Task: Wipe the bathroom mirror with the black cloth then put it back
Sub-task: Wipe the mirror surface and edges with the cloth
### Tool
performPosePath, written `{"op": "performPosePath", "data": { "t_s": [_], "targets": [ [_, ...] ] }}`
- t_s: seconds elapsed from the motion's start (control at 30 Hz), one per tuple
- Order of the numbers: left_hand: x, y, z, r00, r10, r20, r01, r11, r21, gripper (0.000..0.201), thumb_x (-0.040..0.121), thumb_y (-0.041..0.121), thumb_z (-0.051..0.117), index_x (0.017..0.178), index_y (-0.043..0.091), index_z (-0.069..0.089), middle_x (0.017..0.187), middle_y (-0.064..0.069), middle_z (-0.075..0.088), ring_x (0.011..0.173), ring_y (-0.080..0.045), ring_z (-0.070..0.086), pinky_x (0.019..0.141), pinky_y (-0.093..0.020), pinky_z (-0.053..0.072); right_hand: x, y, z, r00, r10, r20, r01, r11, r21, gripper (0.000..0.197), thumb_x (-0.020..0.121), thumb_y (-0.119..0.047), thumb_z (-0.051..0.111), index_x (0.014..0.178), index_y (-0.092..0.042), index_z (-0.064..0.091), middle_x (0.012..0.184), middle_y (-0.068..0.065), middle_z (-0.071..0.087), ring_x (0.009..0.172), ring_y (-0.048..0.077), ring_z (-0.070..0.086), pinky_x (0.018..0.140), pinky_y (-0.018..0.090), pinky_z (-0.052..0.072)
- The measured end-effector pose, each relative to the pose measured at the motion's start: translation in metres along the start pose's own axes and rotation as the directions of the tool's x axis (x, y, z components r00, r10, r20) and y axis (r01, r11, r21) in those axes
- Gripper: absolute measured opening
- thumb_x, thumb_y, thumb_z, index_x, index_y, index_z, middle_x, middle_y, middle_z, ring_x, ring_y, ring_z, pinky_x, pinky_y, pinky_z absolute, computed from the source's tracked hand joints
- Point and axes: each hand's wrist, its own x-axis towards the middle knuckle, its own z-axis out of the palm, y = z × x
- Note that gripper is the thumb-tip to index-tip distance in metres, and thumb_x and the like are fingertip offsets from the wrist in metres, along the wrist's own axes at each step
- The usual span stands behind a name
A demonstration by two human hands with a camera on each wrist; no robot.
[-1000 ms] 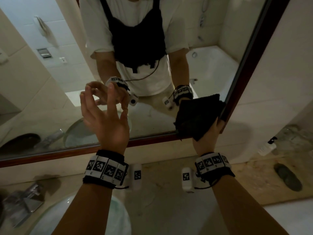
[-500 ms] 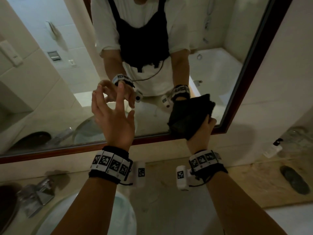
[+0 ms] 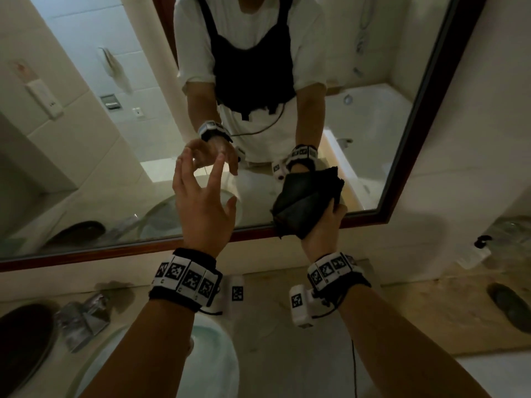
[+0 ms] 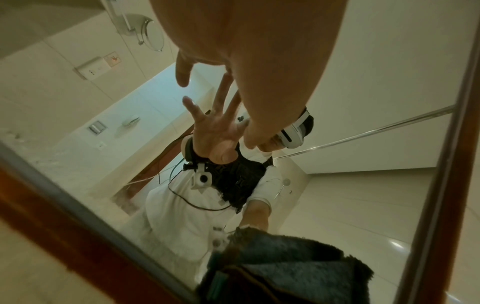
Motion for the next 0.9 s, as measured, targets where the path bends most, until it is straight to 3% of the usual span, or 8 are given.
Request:
{"op": "performPosePath", "data": {
  "t_s": [0.07,0.2,0.33,0.43,0.5,0.7,0.8,0.9],
  "targets": [
    [-0.009,0.007,0.000,1.000,-0.019,0.013,0.020,0.998,-0.055,0.068,0.076,0.018,0.079,0.139,0.024,0.052,0.159,-0.013,0.019,0.142,-0.035,0.027,0.107,-0.052,0.039,0.001,0.002,-0.007,0.996,0.056,0.075,-0.060,0.997,0.054,0.012,0.104,-0.029,0.043,0.113,-0.038,0.046,0.133,0.008,0.046,0.112,0.033,0.055,0.100,0.055,0.048],
    [-0.033,0.026,0.012,0.969,-0.048,0.242,0.092,0.980,-0.175,0.035,0.086,0.016,0.070,0.120,0.017,0.064,0.128,-0.009,0.053,0.117,-0.029,0.052,0.095,-0.035,0.044,0.013,0.009,-0.022,0.926,0.119,0.358,-0.068,0.986,-0.152,0.075,0.092,-0.028,0.060,0.154,-0.011,0.019,0.141,0.025,0.035,0.121,0.042,0.044,0.106,0.043,0.039],
    [-0.050,0.049,0.032,0.787,0.085,0.611,0.086,0.966,-0.245,0.023,0.097,0.011,0.054,0.108,0.014,0.074,0.109,-0.006,0.070,0.095,-0.021,0.065,0.083,-0.028,0.048,0.031,-0.004,-0.041,0.862,0.170,0.477,-0.121,0.984,-0.132,0.077,0.079,-0.055,0.067,0.142,-0.018,0.041,0.131,0.014,0.053,0.121,0.033,0.053,0.102,0.044,0.047],
    [-0.060,0.074,0.045,0.671,0.144,0.727,0.148,0.935,-0.321,0.026,0.097,0.011,0.056,0.118,0.017,0.070,0.114,-0.003,0.068,0.099,-0.017,0.064,0.087,-0.028,0.051,0.043,-0.012,-0.049,0.819,0.225,0.527,-0.142,0.971,-0.194,0.058,0.091,-0.053,0.060,0.131,-0.012,0.051,0.126,0.008,0.060,0.116,0.025,0.058,0.098,0.037,0.047],
    [-0.063,0.092,0.055,0.644,0.160,0.748,0.229,0.893,-0.387,0.036,0.097,0.010,0.056,0.131,0.020,0.061,0.115,0.000,0.064,0.103,-0.016,0.061,0.091,-0.027,0.049,0.048,-0.015,-0.053,0.798,0.233,0.555,-0.143,0.969,-0.202,0.058,0.095,-0.052,0.052,0.135,-0.010,0.051,0.129,0.009,0.060,0.117,0.027,0.058,0.099,0.038,0.047],
    [-0.053,0.122,0.079,0.788,-0.031,0.614,0.494,0.627,-0.602,0.052,0.096,0.002,0.055,0.144,0.019,0.043,0.116,-0.002,0.056,0.106,-0.012,0.057,0.095,-0.022,0.047,0.053,-0.031,-0.074,0.735,0.206,0.646,-0.106,0.976,-0.191,0.040,0.103,-0.046,0.042,0.121,-0.015,0.058,0.112,0.008,0.064,0.104,0.028,0.062,0.098,0.048,0.050],
    [-0.046,0.128,0.087,0.794,-0.190,0.578,0.589,0.479,-0.651,0.041,0.098,0.007,0.053,0.137,0.019,0.048,0.113,-0.002,0.058,0.106,-0.015,0.057,0.089,-0.021,0.047,0.059,-0.028,-0.090,0.727,0.140,0.672,-0.041,0.986,-0.161,0.029,0.103,-0.036,0.048,0.123,-0.018,0.057,0.110,0.001,0.062,0.106,0.023,0.061,0.097,0.044,0.051],
    [-0.040,0.132,0.093,0.748,-0.290,0.597,0.664,0.317,-0.677,0.032,0.097,0.010,0.054,0.122,0.030,0.055,0.106,0.002,0.061,0.102,-0.023,0.062,0.080,-0.038,0.055,0.068,-0.015,-0.108,0.812,-0.015,0.583,0.118,0.983,-0.140,0.026,0.098,-0.021,0.057,0.124,-0.019,0.060,0.114,0.000,0.063,0.109,0.016,0.060,0.087,0.022,0.049]
  ]
}}
